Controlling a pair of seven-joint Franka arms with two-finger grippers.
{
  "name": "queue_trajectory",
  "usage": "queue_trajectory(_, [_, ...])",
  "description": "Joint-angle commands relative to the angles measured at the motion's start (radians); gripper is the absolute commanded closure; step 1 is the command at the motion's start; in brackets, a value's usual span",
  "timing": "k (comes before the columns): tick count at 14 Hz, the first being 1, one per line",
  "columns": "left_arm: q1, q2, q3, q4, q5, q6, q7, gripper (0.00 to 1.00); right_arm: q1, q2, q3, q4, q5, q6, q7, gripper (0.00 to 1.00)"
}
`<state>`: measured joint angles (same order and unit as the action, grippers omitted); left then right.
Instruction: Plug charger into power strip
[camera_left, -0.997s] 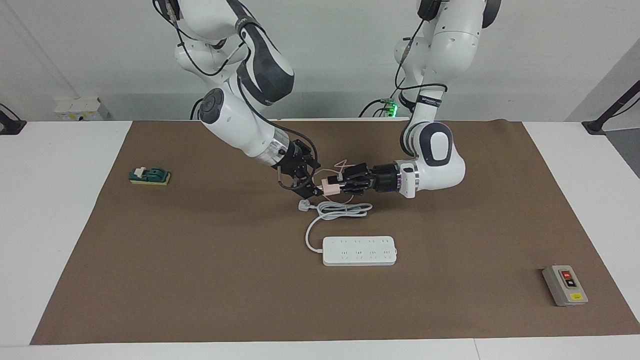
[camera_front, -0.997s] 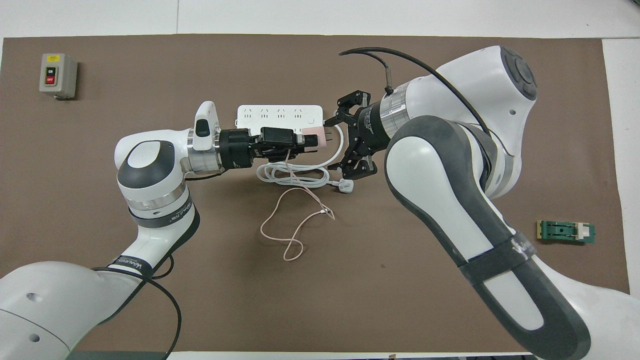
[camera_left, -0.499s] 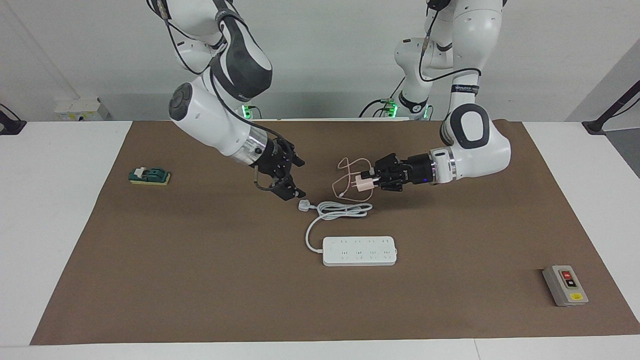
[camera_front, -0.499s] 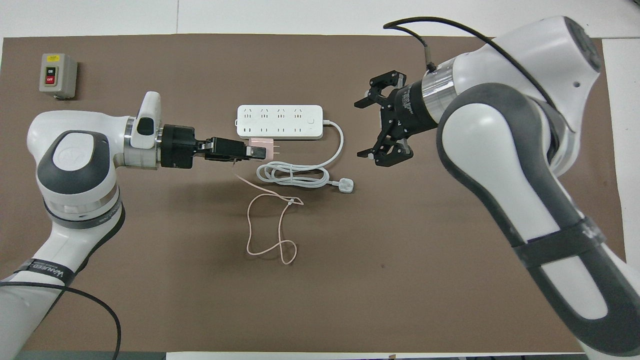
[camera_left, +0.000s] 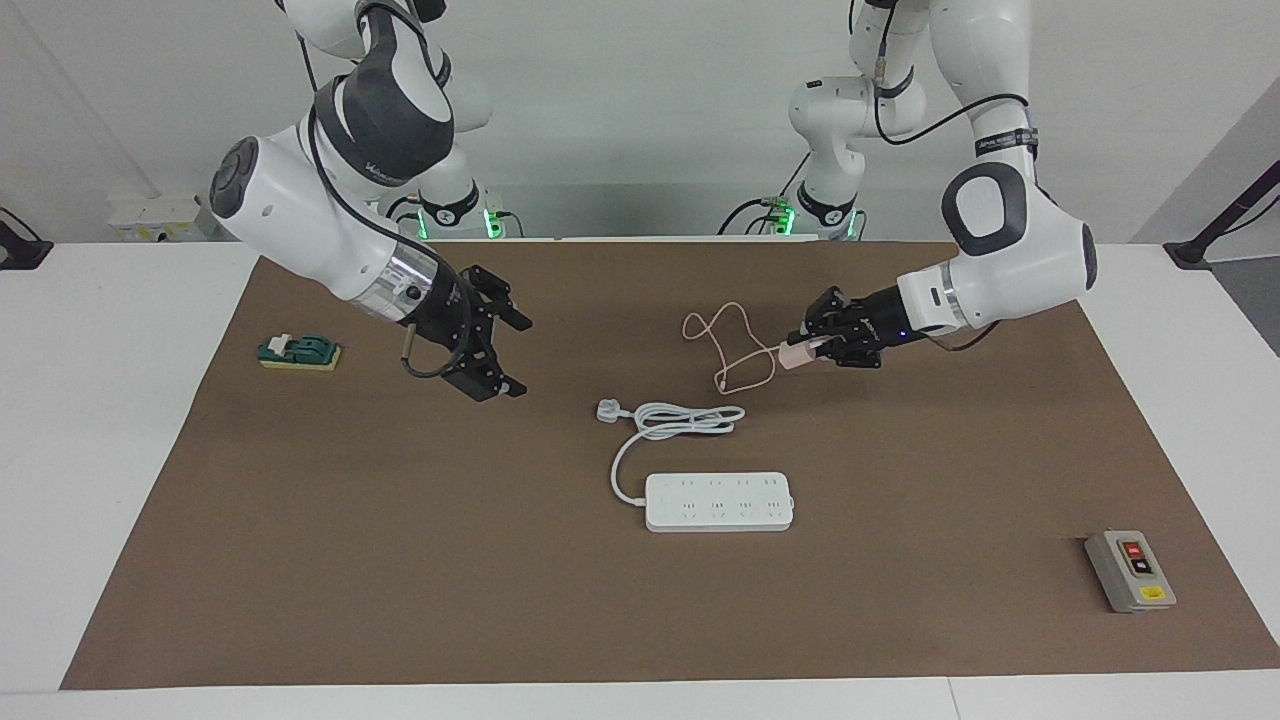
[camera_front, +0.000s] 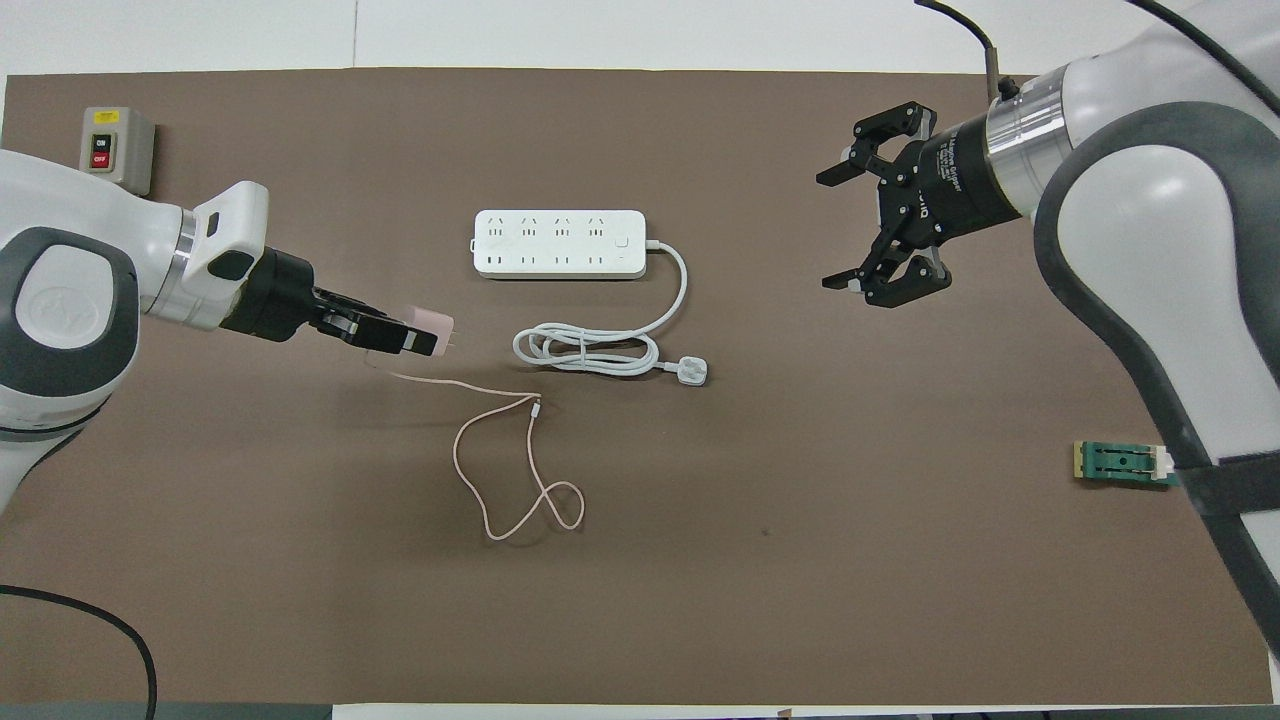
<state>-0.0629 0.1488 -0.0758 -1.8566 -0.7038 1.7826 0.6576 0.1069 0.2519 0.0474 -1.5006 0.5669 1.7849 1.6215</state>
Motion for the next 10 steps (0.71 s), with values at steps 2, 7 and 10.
queue_trajectory(2, [-0.084,0.073,-0.002,0.118,0.269,0.159,0.155,1.0,-0.036,-0.052,0.009,-0.003,-0.039,-0.041,-0.057,0.0])
queue_trajectory(7, [-0.192,0.115,-0.002,0.137,0.544,0.354,0.269,1.0,-0.115,-0.098,0.009,-0.003,-0.071,-0.119,-0.187,0.0])
queue_trajectory(10, [-0.206,0.135,-0.004,0.14,0.638,0.38,0.28,1.0,-0.116,-0.124,0.009,-0.003,-0.114,-0.144,-0.265,0.0])
